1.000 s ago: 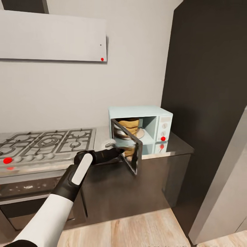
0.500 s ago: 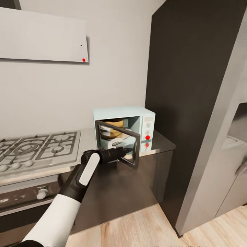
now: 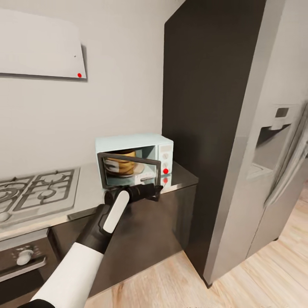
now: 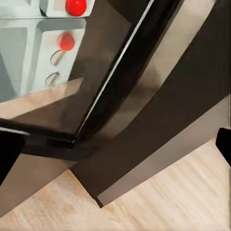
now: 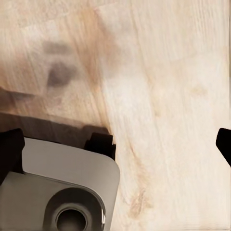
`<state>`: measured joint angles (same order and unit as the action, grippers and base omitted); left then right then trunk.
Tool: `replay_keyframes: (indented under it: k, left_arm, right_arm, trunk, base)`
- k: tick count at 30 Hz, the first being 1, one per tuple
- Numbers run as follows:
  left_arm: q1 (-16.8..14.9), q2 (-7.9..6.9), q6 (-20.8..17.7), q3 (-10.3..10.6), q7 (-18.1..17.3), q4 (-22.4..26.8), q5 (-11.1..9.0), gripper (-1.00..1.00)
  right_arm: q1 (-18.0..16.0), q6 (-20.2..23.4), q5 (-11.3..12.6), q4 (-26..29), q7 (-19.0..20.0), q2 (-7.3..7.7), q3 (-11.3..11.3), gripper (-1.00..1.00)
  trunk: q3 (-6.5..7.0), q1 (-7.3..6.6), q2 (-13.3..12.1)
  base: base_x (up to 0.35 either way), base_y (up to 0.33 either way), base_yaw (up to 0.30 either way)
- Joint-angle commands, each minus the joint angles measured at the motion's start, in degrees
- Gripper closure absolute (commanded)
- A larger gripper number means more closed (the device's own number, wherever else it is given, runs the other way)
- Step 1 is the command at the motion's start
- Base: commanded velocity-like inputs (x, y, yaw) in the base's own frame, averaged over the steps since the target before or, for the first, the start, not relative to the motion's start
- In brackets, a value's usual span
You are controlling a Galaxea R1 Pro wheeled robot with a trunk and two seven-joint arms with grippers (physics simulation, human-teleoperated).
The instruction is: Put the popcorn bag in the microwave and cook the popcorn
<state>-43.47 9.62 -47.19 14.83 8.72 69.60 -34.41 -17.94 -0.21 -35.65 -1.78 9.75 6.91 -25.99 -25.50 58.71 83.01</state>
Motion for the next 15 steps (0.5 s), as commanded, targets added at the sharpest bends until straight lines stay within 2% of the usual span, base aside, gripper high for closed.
replay_keyframes:
  k: [1, 6, 7, 8, 10, 12, 15]
  left_arm:
    - [0.0, 0.01, -0.2, 0.0, 0.6, 0.2, -0.6, -1.0]
    - [0.0, 0.1, -0.1, 0.1, 0.7, 2.5, -0.4, -1.0]
    - [0.0, 0.09, 0.1, 0.1, 0.9, 2.9, 0.3, -1.0]
    - [0.0, 0.12, 0.9, 0.1, 1.8, 3.0, 1.9, -1.0]
    - [0.0, 0.08, 2.5, 0.0, 5.9, 3.0, 7.1, -1.0]
    - [0.0, -0.06, 3.0, 0.0, 9.5, 2.9, 11.0, -1.0]
    - [0.0, -0.18, 3.1, 0.1, 10.0, 2.8, 11.5, -1.0]
  right_arm:
    - [-0.1, 0.0, -0.4, -0.1, 0.1, 0.03, -0.5, -1.0]
    - [-0.1, -0.1, -0.3, -0.1, 0.1, 0.11, -0.5, -1.0]
    - [-0.1, -0.1, -0.3, -0.1, 0.1, 0.12, -0.5, -1.0]
    - [-0.1, -0.1, -0.3, -0.1, 0.1, 0.12, -0.5, -1.0]
    - [-0.1, -0.1, -0.3, -0.1, 0.1, 0.12, -0.5, -1.0]
    - [-0.1, -0.1, -0.4, -0.1, 0.1, 0.12, -0.5, -1.0]
    - [-0.1, -0.4, -0.4, -0.1, 0.1, 0.18, -0.5, -1.0]
  trunk:
    - [-0.03, 0.0, 0.0]
    - [0.14, 0.0, 0.0]
    - [0.17, 0.0, 0.0]
    - [0.21, 0.0, 0.0]
    - [0.28, 0.0, 0.0]
    - [0.32, 0.0, 0.0]
    - [0.33, 0.0, 0.0]
  base:
    - [0.0, 0.0, -0.273]
    - [0.0, 0.0, -0.273]
    - [0.0, 0.0, -0.273]
    - [0.0, 0.0, -0.273]
    - [0.0, 0.0, -0.272]
    - [0.0, 0.0, -0.121]
    - [0.0, 0.0, -0.019]
